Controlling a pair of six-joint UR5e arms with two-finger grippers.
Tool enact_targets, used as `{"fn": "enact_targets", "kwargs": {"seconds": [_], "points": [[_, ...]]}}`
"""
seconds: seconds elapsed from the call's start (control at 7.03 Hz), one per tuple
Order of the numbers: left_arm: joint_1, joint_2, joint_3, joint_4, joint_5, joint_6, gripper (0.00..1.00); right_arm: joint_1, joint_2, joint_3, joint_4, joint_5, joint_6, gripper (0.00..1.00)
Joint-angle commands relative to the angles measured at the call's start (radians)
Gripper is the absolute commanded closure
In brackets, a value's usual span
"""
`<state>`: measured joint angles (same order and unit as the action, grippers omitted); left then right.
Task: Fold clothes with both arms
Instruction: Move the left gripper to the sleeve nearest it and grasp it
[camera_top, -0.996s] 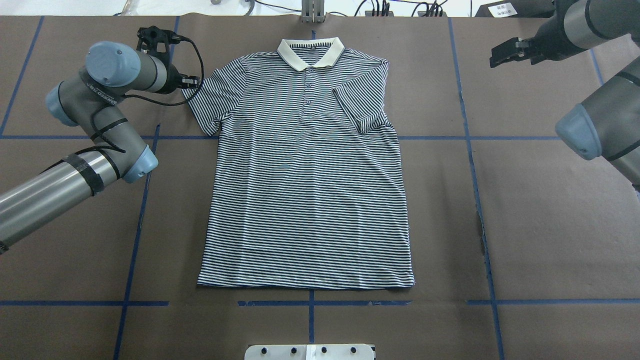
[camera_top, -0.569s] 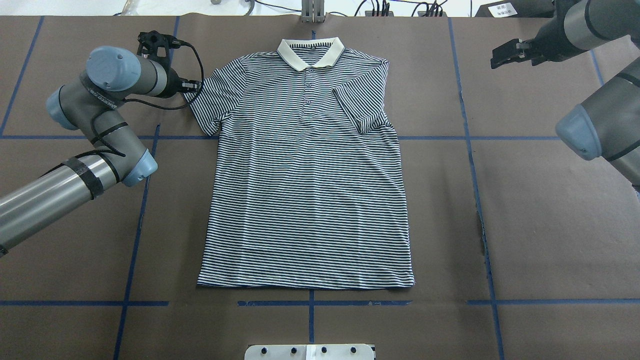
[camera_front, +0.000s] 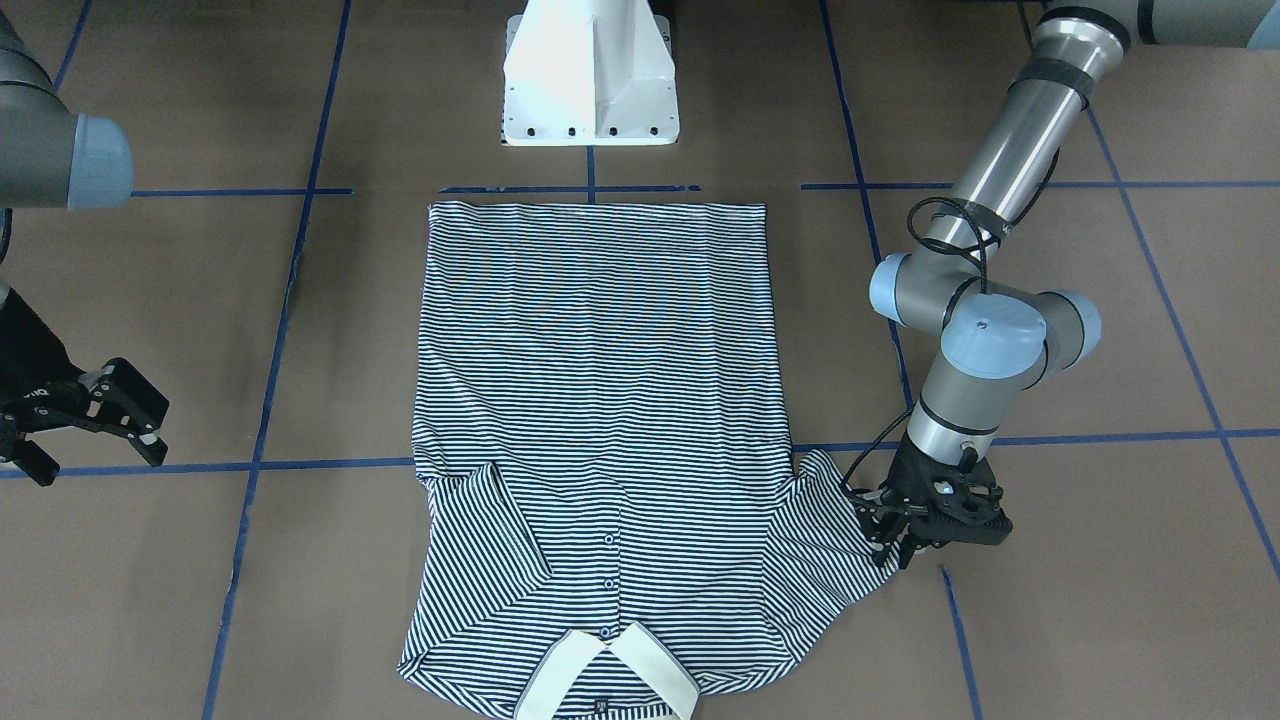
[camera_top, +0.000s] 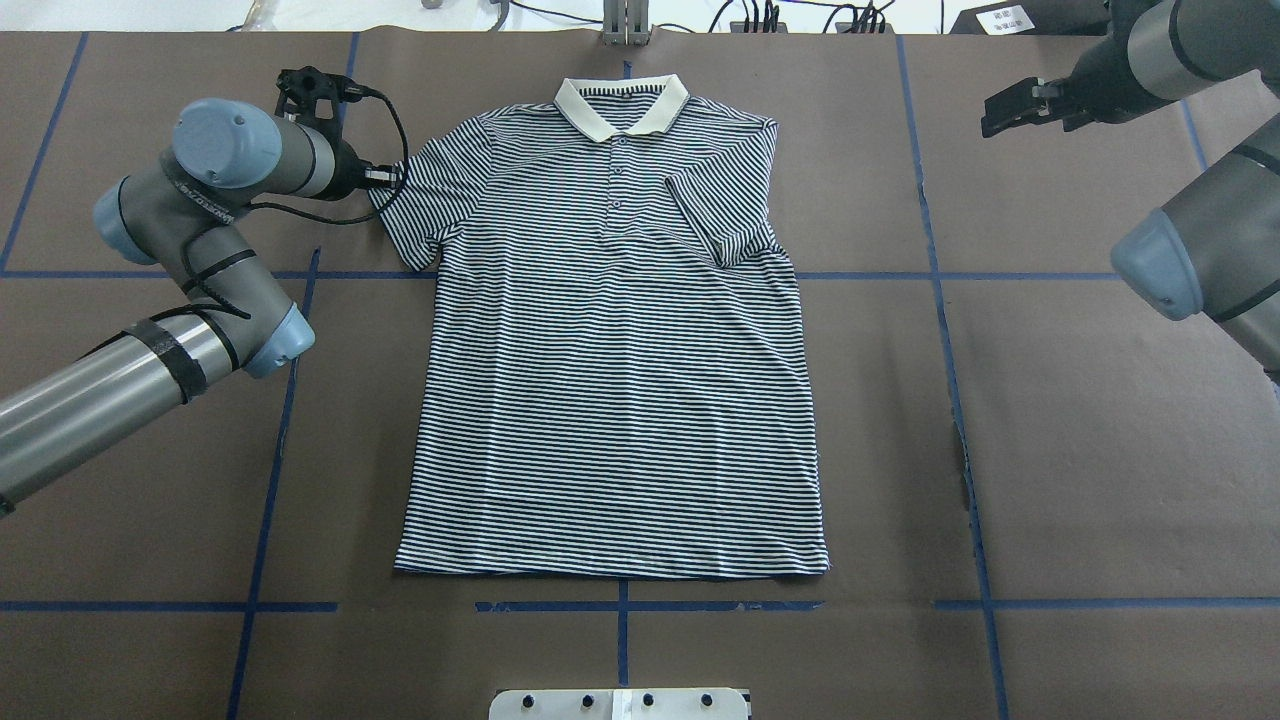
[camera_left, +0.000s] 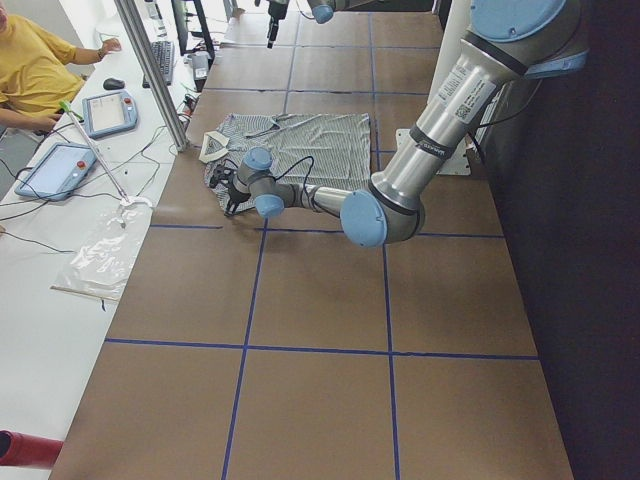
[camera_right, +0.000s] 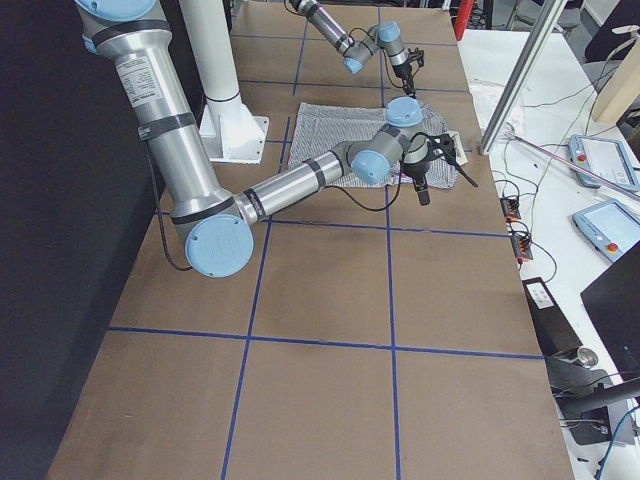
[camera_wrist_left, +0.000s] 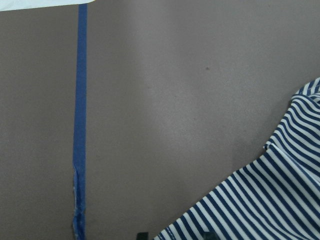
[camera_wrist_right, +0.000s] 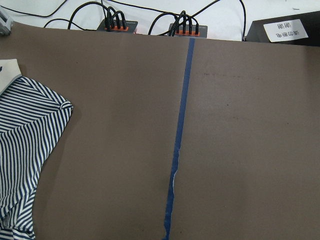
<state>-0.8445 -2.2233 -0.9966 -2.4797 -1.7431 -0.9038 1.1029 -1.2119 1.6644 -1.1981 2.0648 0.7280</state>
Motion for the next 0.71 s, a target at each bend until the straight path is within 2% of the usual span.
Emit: {"fn": "enact_targets", "kwargs": {"seconds": [0.0, 0.14, 0.43, 0.57], "points": [[-0.001, -0.004, -0.026, 0.004, -0.001, -0.001, 1.00, 0.000, 0.000, 0.000, 0.000, 0.000, 0.001, 0.00], [0.001, -0.010, -0.054, 0.022, -0.009, -0.003, 1.00, 0.000, 0.000, 0.000, 0.000, 0.000, 0.001, 0.00], [0.015, -0.063, -0.153, 0.222, -0.010, -0.143, 1.00, 0.000, 0.002, 0.001, 0.000, 0.000, 0.001, 0.00], [0.056, -0.138, -0.163, 0.334, -0.007, -0.209, 1.00, 0.000, 0.002, 0.000, 0.000, 0.000, 0.001, 0.00]]}}
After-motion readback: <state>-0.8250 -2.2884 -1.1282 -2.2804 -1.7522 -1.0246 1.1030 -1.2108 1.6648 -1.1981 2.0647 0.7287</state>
